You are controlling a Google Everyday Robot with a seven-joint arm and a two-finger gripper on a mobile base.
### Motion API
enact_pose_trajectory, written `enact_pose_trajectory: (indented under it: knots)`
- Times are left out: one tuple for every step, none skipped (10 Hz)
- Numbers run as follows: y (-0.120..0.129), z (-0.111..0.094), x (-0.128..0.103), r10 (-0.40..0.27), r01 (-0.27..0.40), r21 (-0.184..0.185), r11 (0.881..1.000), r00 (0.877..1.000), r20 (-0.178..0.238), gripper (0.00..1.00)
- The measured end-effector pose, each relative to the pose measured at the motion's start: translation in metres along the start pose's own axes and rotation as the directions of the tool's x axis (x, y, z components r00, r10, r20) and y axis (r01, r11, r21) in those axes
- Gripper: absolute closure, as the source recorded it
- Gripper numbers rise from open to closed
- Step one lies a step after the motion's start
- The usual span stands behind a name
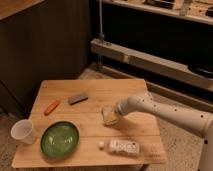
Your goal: Place the white sponge in the ceramic bowl
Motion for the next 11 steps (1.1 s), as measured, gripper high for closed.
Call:
enact_pose_trajectory:
  knots:
    - [0.0,0.0,-0.001,0.001,-0.001,0.004,1.0,1.0,-0.001,0.2]
    - [-0.001,0.001,-0.004,0.001,-0.001,0.009,1.0,1.0,-0.001,0.2]
    - [-0.003,0.003,-0.01,-0.004,0.004,0.021,1.0,1.0,0.003,0.2]
    - [-0.005,0.004,-0.012,-0.008,0.007,0.023,1.0,1.0,0.004,0.25]
    - [-0.005,0.004,-0.006,-0.005,0.005,0.01,1.0,1.0,0.001,0.35]
    - [-0.005,0.002,-0.001,-0.005,0.005,0.007,1.0,1.0,-0.001,0.39]
    - [-0.003,-0.003,-0.002,0.0,0.0,0.003,1.0,1.0,0.0,0.47]
    - [-0.004,-0.002,-0.004,0.0,0.0,0.003,1.0,1.0,0.0,0.57]
    - [-0.005,0.0,-0.005,-0.003,0.003,0.005,1.0,1.0,0.0,0.6]
    - [-0.007,0.003,-0.006,-0.006,0.006,0.005,1.0,1.0,0.0,0.62]
    - [-0.006,0.002,-0.006,-0.003,0.003,0.001,1.0,1.0,0.0,0.63]
